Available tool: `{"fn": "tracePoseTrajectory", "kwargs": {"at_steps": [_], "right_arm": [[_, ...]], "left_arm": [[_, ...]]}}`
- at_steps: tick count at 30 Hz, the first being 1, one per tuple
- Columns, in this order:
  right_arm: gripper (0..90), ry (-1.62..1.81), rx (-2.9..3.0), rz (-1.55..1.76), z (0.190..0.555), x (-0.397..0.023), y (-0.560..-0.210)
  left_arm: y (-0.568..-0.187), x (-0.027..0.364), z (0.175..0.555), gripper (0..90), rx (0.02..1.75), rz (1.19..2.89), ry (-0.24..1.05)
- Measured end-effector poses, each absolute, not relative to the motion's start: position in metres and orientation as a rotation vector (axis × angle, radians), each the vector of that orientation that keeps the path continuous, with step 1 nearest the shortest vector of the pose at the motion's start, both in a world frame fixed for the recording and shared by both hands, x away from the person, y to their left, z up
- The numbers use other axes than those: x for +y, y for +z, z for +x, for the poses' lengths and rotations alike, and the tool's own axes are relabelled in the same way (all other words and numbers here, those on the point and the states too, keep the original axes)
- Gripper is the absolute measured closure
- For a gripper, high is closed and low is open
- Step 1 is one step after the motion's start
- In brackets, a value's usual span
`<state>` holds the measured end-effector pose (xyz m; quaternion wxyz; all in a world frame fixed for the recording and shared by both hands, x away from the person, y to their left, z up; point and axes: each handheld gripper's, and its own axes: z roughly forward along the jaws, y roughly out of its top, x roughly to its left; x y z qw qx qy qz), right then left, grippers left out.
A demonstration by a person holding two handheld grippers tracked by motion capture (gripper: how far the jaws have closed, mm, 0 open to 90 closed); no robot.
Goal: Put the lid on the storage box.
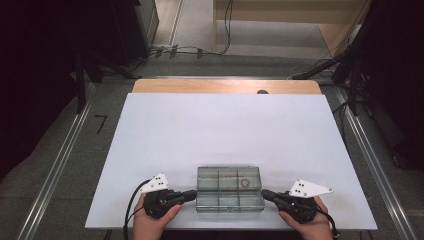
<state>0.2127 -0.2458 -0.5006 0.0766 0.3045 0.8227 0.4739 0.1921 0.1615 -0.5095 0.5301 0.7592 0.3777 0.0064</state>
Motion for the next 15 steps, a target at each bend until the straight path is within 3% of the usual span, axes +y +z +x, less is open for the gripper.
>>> {"fn": "tracePoseTrajectory", "kwargs": {"at_steps": [15], "right_arm": [[87.3,1.392,2.479,0.913,0.2137,-0.246,-0.503]], "left_arm": [[-0.5111,0.1617,0.1929,89.2,0.904,1.833,0.016]]}}
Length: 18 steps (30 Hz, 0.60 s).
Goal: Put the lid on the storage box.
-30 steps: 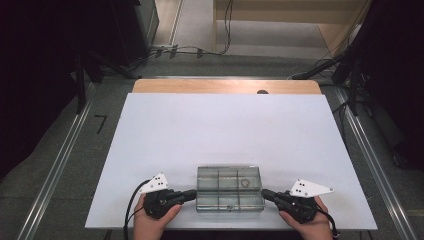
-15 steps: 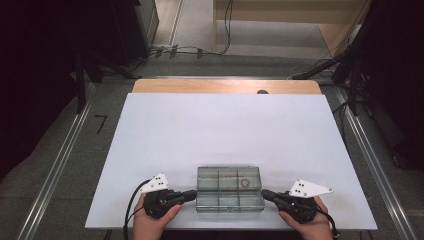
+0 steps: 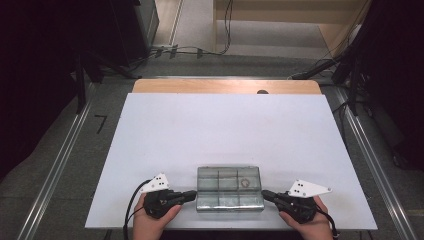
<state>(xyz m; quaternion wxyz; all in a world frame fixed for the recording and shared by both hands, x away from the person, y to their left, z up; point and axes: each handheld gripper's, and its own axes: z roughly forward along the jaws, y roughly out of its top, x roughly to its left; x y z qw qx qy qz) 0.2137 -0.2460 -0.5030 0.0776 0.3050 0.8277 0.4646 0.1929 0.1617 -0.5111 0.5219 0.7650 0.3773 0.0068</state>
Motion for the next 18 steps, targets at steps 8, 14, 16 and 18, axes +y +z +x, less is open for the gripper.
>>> {"fn": "tracePoseTrajectory", "kwargs": {"at_steps": [8,14,16,18], "right_arm": [[85.2,1.391,2.486,0.917,0.2141,-0.2464,-0.5025],[73.1,1.452,2.45,0.934,0.2153,-0.2525,-0.4978],[66.7,1.457,2.436,0.936,0.215,-0.254,-0.4954],[61.1,1.469,2.419,0.938,0.215,-0.255,-0.4935]], "left_arm": [[-0.51,0.1603,0.1921,88.7,0.906,1.838,0.038],[-0.5079,0.1643,0.1922,81.0,0.911,1.817,0.063],[-0.5069,0.165,0.1917,77.7,0.908,1.806,0.08],[-0.5052,0.1652,0.1907,73.0,0.904,1.798,0.102]]}}
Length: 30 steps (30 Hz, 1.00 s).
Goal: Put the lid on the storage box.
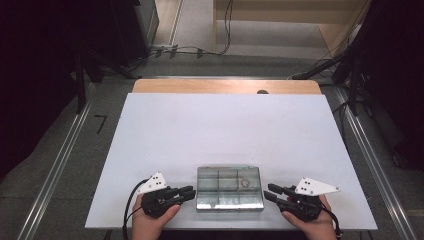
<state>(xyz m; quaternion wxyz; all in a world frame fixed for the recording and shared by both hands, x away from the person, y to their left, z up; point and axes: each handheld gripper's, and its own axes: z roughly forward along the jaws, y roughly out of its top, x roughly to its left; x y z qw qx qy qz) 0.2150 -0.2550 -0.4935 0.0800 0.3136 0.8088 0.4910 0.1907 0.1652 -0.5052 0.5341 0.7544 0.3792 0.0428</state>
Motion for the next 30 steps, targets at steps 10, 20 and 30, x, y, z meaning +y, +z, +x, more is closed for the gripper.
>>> {"fn": "tracePoseTrajectory", "kwargs": {"at_steps": [10,20,30], "right_arm": [[29.9,1.541,2.379,0.887,0.214,-0.262,-0.482],[9.5,1.547,2.285,0.912,0.215,-0.271,-0.475],[6.1,1.575,2.224,0.926,0.217,-0.287,-0.472]], "left_arm": [[-0.498,0.169,0.188,46.1,0.908,1.732,0.207],[-0.494,0.176,0.188,22.1,0.871,1.691,0.232],[-0.493,0.187,0.188,8.4,0.853,1.67,0.235]]}}
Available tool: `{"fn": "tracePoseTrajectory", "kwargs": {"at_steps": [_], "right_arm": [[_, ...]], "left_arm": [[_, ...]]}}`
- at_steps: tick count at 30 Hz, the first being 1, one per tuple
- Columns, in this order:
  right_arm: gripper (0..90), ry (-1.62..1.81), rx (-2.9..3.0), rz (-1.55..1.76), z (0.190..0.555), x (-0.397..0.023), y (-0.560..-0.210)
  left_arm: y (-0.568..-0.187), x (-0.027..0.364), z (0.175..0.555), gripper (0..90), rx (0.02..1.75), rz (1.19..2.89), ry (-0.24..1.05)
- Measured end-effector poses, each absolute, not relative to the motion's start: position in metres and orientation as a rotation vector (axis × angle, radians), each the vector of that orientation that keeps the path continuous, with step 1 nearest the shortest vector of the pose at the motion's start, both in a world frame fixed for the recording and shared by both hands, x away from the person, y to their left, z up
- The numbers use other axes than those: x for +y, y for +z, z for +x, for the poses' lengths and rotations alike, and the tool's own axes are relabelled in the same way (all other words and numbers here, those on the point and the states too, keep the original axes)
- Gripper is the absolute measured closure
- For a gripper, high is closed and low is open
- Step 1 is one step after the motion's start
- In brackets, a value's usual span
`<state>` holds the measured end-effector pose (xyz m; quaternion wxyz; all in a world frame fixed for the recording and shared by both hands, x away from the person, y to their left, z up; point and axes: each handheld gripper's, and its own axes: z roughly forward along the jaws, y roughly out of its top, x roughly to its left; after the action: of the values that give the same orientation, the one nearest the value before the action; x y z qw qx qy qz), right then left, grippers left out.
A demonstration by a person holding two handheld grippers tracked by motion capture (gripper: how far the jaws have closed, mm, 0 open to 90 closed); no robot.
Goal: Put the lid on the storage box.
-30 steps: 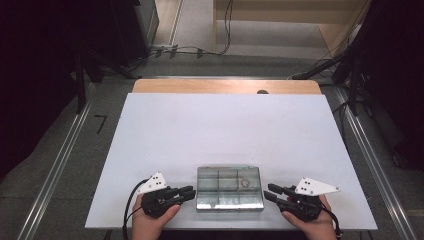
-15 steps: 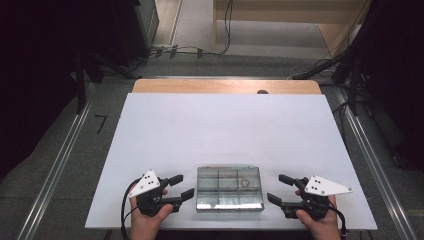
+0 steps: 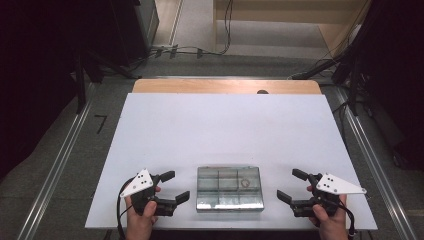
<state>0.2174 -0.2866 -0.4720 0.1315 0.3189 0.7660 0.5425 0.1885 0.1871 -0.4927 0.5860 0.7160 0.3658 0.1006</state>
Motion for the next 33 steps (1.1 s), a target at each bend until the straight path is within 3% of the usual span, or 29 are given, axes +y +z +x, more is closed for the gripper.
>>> {"fn": "tracePoseTrajectory", "kwargs": {"at_steps": [2,14,33], "right_arm": [[0.2,1.573,2.22,0.922,0.219,-0.29,-0.472],[0.0,1.579,2.182,0.953,0.224,-0.308,-0.471],[0.0,1.545,2.102,1.028,0.235,-0.344,-0.475]], "left_arm": [[-0.493,0.188,0.189,7.1,0.847,1.671,0.232],[-0.491,0.2,0.188,1.7,0.837,1.667,0.265],[-0.495,0.224,0.192,1.7,0.873,1.647,0.315]]}}
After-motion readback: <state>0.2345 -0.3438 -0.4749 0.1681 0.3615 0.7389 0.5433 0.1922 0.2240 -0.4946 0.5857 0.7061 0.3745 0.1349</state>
